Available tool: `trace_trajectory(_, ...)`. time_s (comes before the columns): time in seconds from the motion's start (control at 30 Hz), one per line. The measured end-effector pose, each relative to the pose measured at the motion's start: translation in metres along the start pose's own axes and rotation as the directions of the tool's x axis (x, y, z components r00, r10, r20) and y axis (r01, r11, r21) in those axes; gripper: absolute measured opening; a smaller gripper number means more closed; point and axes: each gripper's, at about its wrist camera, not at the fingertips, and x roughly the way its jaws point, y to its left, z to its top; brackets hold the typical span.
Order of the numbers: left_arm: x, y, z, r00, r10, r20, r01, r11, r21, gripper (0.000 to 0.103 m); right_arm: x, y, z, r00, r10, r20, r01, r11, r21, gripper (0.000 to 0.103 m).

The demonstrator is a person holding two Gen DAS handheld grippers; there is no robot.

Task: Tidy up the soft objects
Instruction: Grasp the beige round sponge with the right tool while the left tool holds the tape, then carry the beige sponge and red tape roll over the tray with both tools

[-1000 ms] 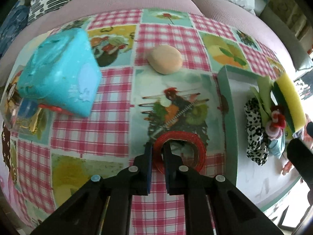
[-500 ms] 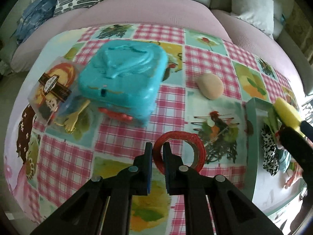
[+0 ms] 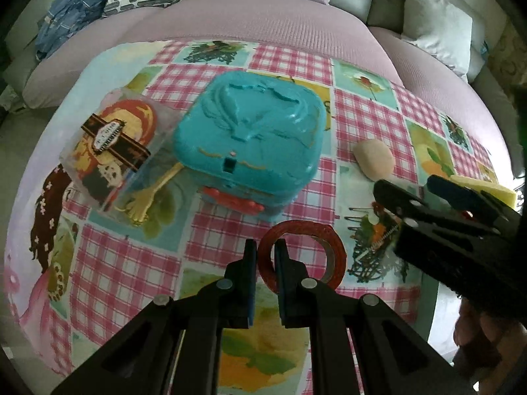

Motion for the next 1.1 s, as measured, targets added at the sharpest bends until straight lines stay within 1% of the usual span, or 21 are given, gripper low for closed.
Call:
trace_trajectory(0.13, -0.002, 0.000, 0.000, 1.000, -0.004, 0.004, 0.004, 1.000, 0.004, 0.011, 0.009, 0.004, 0.011, 1.000, -0.025, -0.002, 0.025, 0.999, -0.024, 0.080)
trace_trajectory(0.27, -0.002, 0.000, 0.001, 1.000, -0.005, 0.005, 0.005, 1.000, 0.008, 0.011, 0.019, 0.005, 0.019, 0.999, -0.032, -0.030, 0.031, 0.999, -0.034, 0.072)
trace_trajectory(0.33, -0.002, -0.001, 0.001, 1.000, -0.001, 0.008, 0.001, 1.000, 0.012, 0.011, 0.026, 0.003, 0.020, 0.998, -0.050, -0.045, 0.048, 0.998, -0.032, 0.072)
trace_trajectory(0.4, -0.003, -0.003, 0.000, 1.000, -0.002, 0.013, 0.002, 1.000, 0.018, 0.011, 0.032, -0.001, 0.020, 0.997, -0.046, -0.059, 0.045, 0.999, -0.018, 0.071)
trace_trajectory(0.5, -0.004, -0.004, 0.000, 1.000, -0.004, 0.015, 0.004, 1.000, 0.026, 0.011, 0.039, -0.004, 0.020, 0.997, -0.029, -0.075, 0.030, 1.000, 0.003, 0.066)
trace_trajectory(0.53, -0.004, -0.005, -0.001, 1.000, -0.004, 0.013, 0.003, 1.000, 0.029, 0.011, 0.041, -0.004, 0.019, 0.996, -0.032, -0.078, 0.032, 0.999, 0.002, 0.064)
trace_trajectory(0.57, -0.003, -0.005, -0.001, 1.000, -0.002, 0.010, 0.002, 1.000, 0.029, 0.011, 0.042, -0.004, 0.019, 0.996, -0.036, -0.080, 0.037, 0.999, 0.000, 0.059)
trace_trajectory(0.6, -0.002, -0.004, -0.001, 1.000, 0.000, 0.008, 0.000, 1.000, 0.029, 0.011, 0.043, -0.004, 0.018, 0.996, -0.035, -0.079, 0.036, 0.999, 0.003, 0.057)
trace_trajectory(0.67, -0.001, -0.003, -0.002, 1.000, 0.006, 0.007, -0.006, 1.000, 0.027, 0.011, 0.042, -0.006, 0.017, 0.997, -0.029, -0.074, 0.030, 1.000, 0.009, 0.048)
trace_trajectory(0.8, -0.001, -0.003, -0.003, 1.000, 0.007, 0.008, -0.007, 0.999, 0.032, 0.011, 0.041, -0.007, 0.017, 0.997, -0.023, -0.072, 0.024, 1.000, 0.014, 0.046)
trace_trajectory(0.9, -0.001, -0.004, -0.002, 1.000, 0.007, 0.009, -0.007, 0.999, 0.036, 0.011, 0.038, -0.009, 0.015, 0.997, -0.004, -0.072, 0.007, 0.999, 0.039, 0.045)
trace_trajectory(0.97, -0.002, -0.004, -0.002, 1.000, 0.008, 0.012, -0.008, 0.999, 0.038, 0.011, 0.030, -0.011, 0.011, 0.998, 0.017, -0.063, -0.013, 0.998, 0.062, 0.045)
trace_trajectory(1.1, -0.003, -0.005, -0.003, 1.000, 0.012, 0.015, -0.012, 0.999, 0.041, 0.011, 0.009, -0.012, -0.001, 0.999, 0.008, -0.044, -0.004, 0.997, 0.077, 0.045)
